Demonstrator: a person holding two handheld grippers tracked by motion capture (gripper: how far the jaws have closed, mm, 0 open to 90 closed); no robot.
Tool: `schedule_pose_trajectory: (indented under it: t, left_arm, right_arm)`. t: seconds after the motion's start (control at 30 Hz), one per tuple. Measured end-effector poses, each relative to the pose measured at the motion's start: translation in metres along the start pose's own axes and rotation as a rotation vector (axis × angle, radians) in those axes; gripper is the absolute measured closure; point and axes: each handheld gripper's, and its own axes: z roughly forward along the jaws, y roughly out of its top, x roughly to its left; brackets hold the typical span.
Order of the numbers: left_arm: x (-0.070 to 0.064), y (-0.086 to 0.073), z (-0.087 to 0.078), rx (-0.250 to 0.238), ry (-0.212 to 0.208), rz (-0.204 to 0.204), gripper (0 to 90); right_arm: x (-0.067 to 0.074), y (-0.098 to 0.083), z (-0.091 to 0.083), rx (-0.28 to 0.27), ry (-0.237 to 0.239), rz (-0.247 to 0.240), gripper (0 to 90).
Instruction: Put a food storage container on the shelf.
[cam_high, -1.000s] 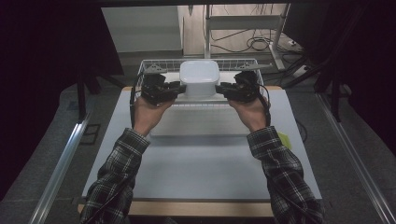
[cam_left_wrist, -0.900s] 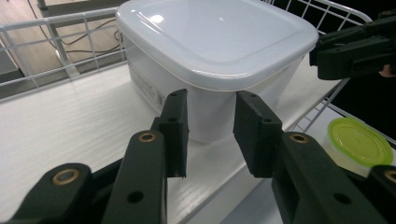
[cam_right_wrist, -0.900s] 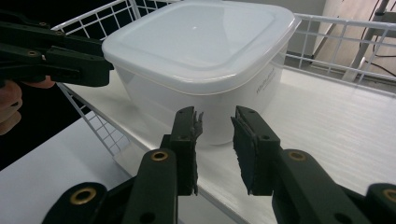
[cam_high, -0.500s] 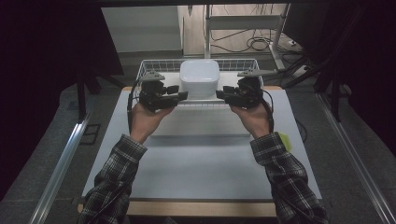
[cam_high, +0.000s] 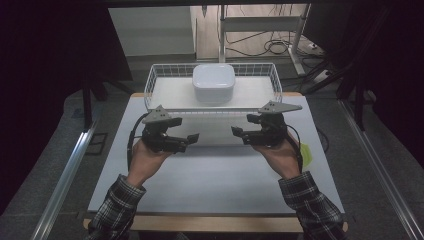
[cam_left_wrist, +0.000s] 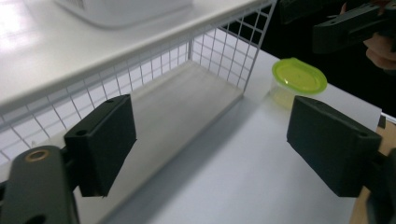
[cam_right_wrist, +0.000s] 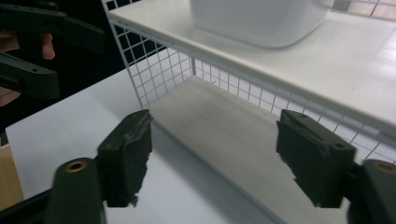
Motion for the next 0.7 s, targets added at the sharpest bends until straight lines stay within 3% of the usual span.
schedule_pose_trajectory:
  t: [0.27, 0.57, 0.7]
  left_arm:
    - [-0.015, -0.028, -0.006, 0.016, 0.040, 0.051, 6.2]
    - [-0.014, -0.064, -0.003, 0.057, 0.050, 0.014, 4.4]
    - [-0.008, -0.083, -0.001, 0.055, 0.028, 0.010, 4.5]
  right_arm:
    - [0.011, -0.029, -0.005, 0.011, -0.001, -0.029, 13.7]
    - [0.011, -0.065, -0.004, 0.052, 0.017, -0.021, 5.6]
    - [0.010, -0.080, -0.004, 0.070, 0.015, -0.013, 4.7]
